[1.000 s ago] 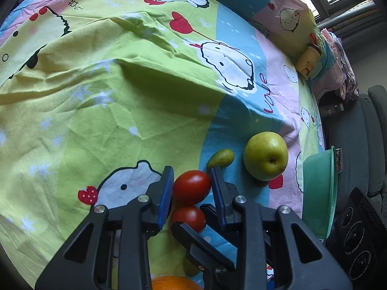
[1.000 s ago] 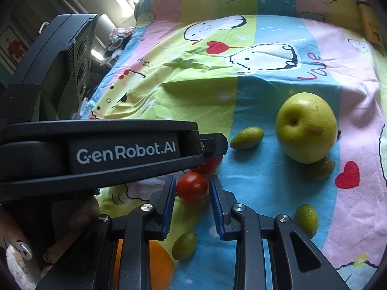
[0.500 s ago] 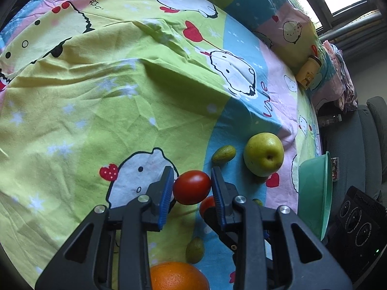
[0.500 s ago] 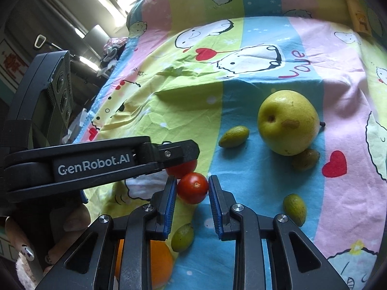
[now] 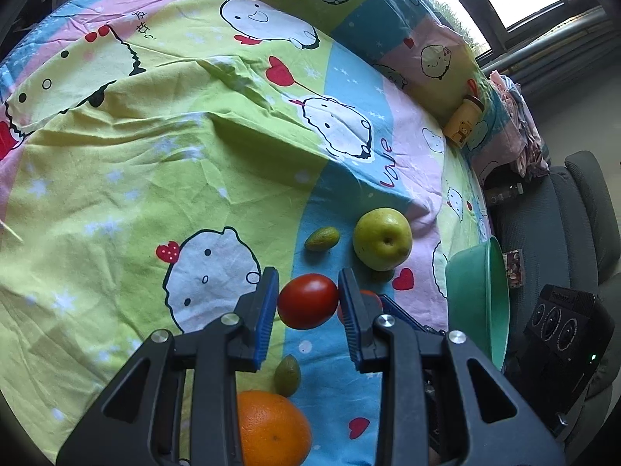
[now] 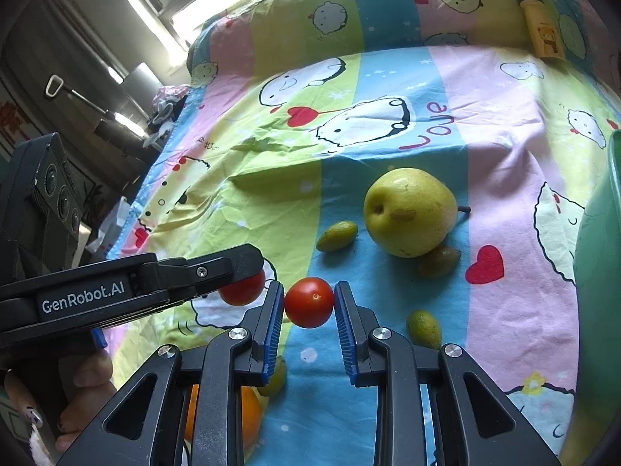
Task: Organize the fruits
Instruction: 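Close the right tool on a cherry tomato while the left tool grasps another, then lift both held cherry tomatoes and carry them toward the green basin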
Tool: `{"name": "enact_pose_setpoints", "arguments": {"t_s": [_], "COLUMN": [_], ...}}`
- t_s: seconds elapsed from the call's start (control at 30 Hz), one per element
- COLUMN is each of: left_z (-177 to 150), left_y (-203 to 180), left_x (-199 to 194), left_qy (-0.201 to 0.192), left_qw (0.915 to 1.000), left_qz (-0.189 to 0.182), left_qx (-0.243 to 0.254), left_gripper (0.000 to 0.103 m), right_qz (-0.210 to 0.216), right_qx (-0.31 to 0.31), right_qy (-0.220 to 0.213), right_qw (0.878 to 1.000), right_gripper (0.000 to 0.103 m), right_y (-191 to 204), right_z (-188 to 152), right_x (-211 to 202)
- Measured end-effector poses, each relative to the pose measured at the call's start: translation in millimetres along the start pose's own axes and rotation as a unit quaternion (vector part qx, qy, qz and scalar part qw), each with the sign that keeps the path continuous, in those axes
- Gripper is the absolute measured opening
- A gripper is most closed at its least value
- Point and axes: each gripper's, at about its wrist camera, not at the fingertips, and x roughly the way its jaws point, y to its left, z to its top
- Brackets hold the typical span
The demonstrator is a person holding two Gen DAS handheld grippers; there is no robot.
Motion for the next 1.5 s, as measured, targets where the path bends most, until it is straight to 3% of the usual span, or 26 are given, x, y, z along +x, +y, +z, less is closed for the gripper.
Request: {"name": "enact_pose_setpoints", "arguments": {"t_s": [0.47, 1.0, 1.5], "left_z": [-10.9, -27.5, -37.1], "left_y": [-20.9, -51.1, -69.5], "left_x": [-16.1, -28.7, -30.9], "left_qy": [-0.018, -0.044, -0.04], "left_qw": [0.9992, 0.9945, 0.9916], "left_qz": [-0.03, -0.05, -0.067], "left_qx": [0.019, 0.081, 0.103], "left_gripper": [0.031, 0.03, 0.03], "right_qz": [-0.007, -0.011, -0.007], "right_qx": [0.026, 0.042, 0.066], "right_qy": [-0.045, -0.085, -0.111], "right_qw": [0.999, 0.995, 0.992], "right_gripper": [0.029, 0.029, 0.029], "right_y": [-13.8, -23.9, -38.6], "right_z": [-1.7, -3.0, -4.4], "right_x": [-33.3, -59.8, -81.5]}}
